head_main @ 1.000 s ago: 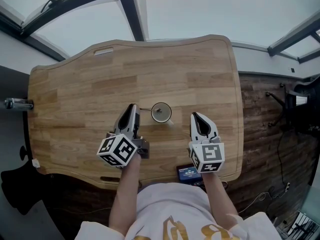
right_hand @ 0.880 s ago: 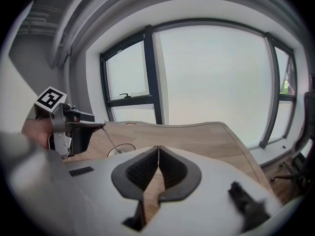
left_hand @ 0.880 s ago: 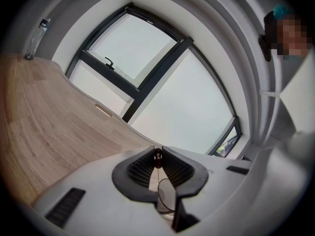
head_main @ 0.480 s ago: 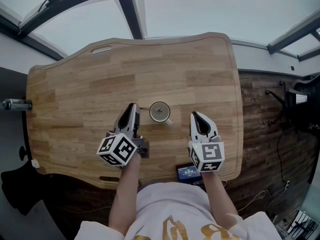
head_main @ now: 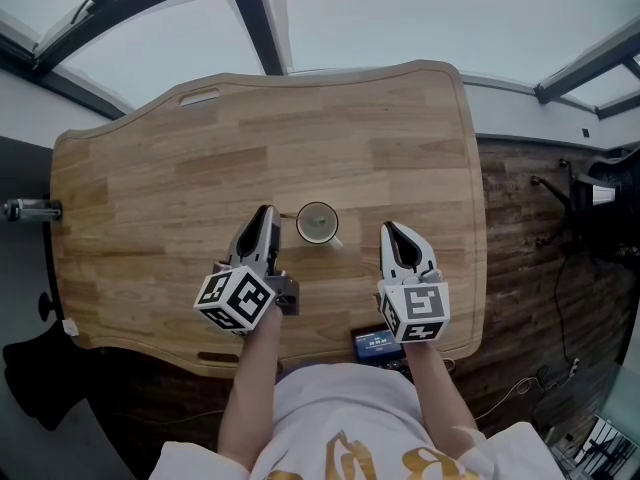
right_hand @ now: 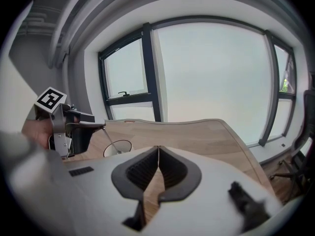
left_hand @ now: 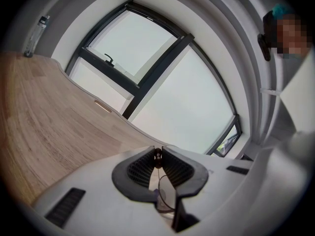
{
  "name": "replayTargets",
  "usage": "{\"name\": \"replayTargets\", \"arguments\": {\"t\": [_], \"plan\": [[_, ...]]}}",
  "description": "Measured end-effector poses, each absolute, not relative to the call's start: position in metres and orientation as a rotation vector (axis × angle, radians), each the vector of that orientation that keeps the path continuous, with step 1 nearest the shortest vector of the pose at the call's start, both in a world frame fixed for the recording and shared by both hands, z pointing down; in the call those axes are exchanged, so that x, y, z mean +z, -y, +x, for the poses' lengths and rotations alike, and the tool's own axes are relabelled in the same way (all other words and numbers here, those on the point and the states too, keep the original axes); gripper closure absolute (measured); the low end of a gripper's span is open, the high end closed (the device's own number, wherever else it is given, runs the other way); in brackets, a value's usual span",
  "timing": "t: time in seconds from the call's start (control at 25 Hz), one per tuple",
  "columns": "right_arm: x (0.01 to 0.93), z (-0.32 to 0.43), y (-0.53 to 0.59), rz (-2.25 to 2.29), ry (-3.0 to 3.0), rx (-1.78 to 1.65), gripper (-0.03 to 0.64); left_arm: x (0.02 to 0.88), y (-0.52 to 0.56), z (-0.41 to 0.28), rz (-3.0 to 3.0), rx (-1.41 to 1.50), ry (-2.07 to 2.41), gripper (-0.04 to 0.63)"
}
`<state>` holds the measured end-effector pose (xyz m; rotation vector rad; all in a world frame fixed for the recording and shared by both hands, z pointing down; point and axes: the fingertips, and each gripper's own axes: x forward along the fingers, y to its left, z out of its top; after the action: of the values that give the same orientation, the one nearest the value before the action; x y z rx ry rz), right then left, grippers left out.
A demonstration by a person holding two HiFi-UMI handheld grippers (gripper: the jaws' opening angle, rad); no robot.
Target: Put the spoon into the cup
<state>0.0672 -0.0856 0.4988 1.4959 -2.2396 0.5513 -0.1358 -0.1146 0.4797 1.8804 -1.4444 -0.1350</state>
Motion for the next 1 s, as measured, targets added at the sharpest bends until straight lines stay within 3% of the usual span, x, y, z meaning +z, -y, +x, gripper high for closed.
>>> {"name": "replayTargets", "arguments": {"t": [1.0], "plan": [[0.513,0.074,0.085,1.497,2.216,0.581,0.585,0.492,0.113,-0.124,1.922,-0.089,1.436,0.541]]}}
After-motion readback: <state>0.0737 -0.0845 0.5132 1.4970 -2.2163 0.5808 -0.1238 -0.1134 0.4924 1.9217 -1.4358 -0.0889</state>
